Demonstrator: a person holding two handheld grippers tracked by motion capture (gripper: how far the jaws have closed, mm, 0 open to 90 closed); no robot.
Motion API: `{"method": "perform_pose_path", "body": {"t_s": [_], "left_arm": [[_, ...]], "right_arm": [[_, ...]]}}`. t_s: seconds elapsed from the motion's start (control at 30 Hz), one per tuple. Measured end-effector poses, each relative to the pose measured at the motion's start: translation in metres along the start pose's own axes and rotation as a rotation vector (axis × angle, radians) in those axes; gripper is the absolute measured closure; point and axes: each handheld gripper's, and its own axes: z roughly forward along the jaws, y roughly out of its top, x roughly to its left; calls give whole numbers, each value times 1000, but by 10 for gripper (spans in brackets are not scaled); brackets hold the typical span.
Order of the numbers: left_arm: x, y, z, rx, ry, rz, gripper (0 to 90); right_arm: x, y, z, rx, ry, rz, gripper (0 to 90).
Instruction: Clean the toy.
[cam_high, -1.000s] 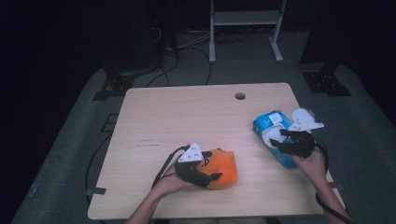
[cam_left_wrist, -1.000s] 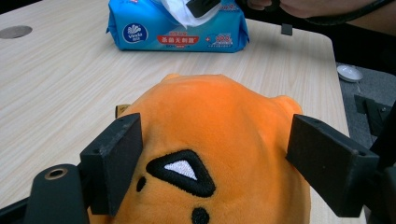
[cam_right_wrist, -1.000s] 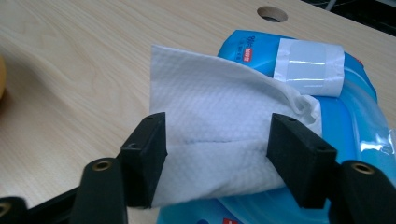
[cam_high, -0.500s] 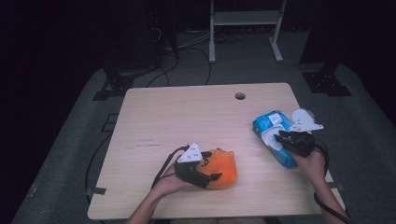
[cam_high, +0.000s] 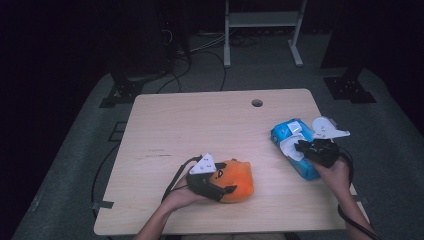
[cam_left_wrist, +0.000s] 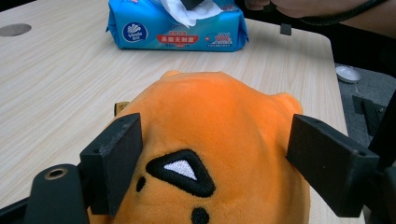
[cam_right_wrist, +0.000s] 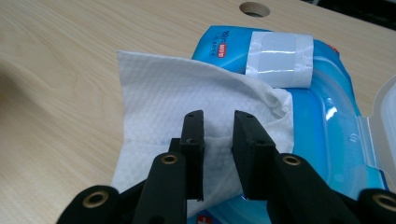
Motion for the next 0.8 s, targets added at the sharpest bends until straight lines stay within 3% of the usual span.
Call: {"method": "perform_pose_path", "body": {"t_s": [0.13,0.33,0.5,0.8], "left_arm": [[0,0,0,0,-2,-1,185],[0,0,0,2,0,0,185],[1,0,0,1,-1,0,185],[1,0,0,2,0,3,184]], "right_arm": [[-8,0,-2,-5,51,40,762],[-10,1,-5,-6,43,42,865],[-7,3,-7,-1,26,36,883],[-5,12,-28,-82,87,71,889]]}}
